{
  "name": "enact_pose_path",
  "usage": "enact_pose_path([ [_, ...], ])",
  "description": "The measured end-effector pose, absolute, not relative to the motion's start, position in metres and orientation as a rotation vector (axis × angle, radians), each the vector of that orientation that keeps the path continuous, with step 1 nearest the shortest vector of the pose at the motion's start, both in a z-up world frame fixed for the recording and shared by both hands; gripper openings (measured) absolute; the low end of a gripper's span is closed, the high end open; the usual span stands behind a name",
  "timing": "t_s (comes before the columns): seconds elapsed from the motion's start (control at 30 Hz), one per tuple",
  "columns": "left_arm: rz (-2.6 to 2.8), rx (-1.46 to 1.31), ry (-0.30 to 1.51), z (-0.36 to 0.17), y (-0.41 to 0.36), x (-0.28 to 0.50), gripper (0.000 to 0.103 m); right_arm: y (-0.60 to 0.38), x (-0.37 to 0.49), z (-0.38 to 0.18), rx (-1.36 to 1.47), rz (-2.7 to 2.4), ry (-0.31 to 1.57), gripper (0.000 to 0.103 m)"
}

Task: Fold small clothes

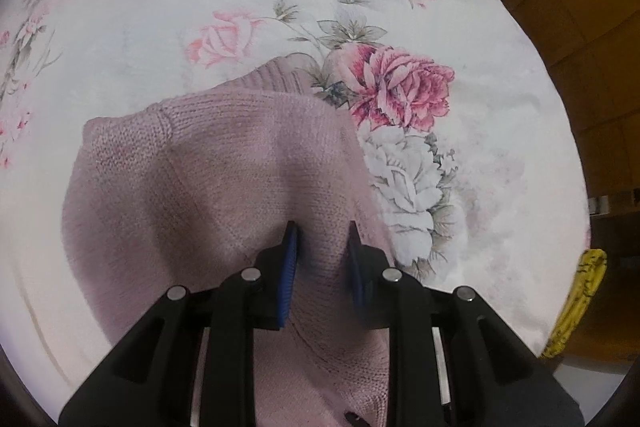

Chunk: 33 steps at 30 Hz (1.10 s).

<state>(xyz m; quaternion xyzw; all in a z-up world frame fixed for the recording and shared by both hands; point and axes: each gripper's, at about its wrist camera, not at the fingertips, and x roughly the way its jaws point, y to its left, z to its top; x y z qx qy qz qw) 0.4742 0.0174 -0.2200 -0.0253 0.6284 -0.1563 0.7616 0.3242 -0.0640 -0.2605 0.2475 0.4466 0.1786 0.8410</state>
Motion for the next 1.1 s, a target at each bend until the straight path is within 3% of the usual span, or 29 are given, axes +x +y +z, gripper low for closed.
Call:
enact_pose_path([
  [0.13, -0.360, -0.117, 1.314, -0.229, 0.016, 0.474, 0.029, -0.087, 0.335, -0.287, 0.682, 0.452, 1.012, 0.011],
  [0.2, -0.407, -0.183, 1.284, -0.230, 0.020, 0.474, 0.046, -0.094, 0.342, -0.297, 0.727, 0.496, 1.041, 0.013],
  [0.27, -0.443, -0.243, 1.248, -0.223, 0.031, 0.472, 0.053, -0.098, 0.348, -0.304, 0.760, 0.552, 1.068, 0.022],
  [0.33, -0.471, -0.312, 1.197, -0.209, 0.048, 0.469, 0.061, -0.102, 0.354, -0.308, 0.795, 0.597, 1.082, 0.047],
  [0.4, -0.492, -0.372, 1.143, -0.192, 0.069, 0.463, 0.068, -0.109, 0.362, -0.311, 0.840, 0.629, 1.093, 0.057],
  [0.57, -0.536, -0.483, 1.067, -0.167, 0.133, 0.432, 0.070, -0.112, 0.396, -0.329, 0.979, 0.740, 1.208, 0.066],
  [0.67, -0.573, -0.517, 1.072, -0.173, 0.162, 0.397, 0.069, -0.099, 0.415, -0.338, 0.966, 0.793, 1.290, 0.066],
  [0.7, -0.583, -0.519, 1.080, -0.177, 0.166, 0.388, 0.068, -0.090, 0.420, -0.339, 0.927, 0.800, 1.330, 0.061],
  [0.73, -0.600, -0.522, 1.087, -0.182, 0.170, 0.376, 0.068, -0.084, 0.423, -0.337, 0.888, 0.808, 1.347, 0.040],
  [0.8, -0.649, -0.533, 1.102, -0.190, 0.174, 0.355, 0.065, -0.080, 0.428, -0.324, 0.793, 0.802, 1.351, 0.014],
  [1.0, -0.718, -0.582, 1.193, -0.245, 0.154, 0.331, 0.061, -0.107, 0.428, -0.281, 0.647, 0.708, 1.216, 0.012],
  [1.1, -0.666, -0.621, 1.288, -0.285, 0.149, 0.332, 0.056, -0.105, 0.427, -0.311, 0.603, 0.647, 1.308, 0.013],
])
